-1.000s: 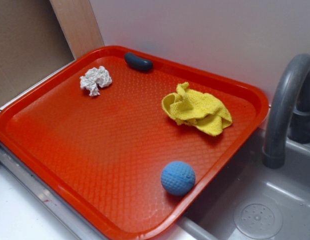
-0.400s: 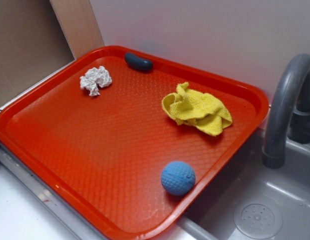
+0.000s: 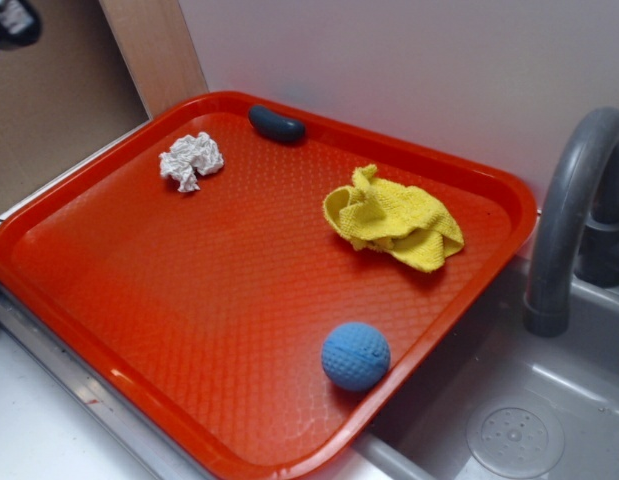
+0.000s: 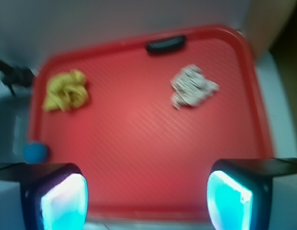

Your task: Grab the yellow cloth.

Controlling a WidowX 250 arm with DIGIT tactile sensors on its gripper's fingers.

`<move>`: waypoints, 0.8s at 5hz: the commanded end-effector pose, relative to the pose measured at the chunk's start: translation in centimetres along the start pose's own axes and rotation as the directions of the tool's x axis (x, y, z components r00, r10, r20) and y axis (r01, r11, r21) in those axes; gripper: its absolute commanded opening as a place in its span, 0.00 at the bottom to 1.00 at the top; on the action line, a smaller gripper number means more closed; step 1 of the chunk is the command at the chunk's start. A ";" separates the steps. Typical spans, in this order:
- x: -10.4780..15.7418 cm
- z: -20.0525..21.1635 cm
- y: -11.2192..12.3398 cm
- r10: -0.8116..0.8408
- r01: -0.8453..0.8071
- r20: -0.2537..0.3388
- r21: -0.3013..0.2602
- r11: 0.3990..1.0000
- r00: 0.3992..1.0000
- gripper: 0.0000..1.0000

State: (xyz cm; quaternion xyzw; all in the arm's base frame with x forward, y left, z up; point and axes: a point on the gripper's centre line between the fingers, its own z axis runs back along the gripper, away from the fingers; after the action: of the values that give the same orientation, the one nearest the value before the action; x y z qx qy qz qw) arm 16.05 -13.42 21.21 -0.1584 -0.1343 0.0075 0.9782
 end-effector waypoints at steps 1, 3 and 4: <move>4.7 -7.0 -6.8 0.107 -0.087 0.060 -0.277 0.957 0.992 1.00; 6.0 -13.6 -10.6 0.026 -0.019 0.029 -0.222 0.975 0.999 1.00; 6.2 -16.6 -12.0 -0.028 0.031 0.019 -0.192 0.981 0.999 1.00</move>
State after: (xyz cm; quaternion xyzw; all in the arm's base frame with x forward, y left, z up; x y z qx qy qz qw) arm 25.92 -28.48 8.39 -0.2224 -0.1222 -0.0087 0.9672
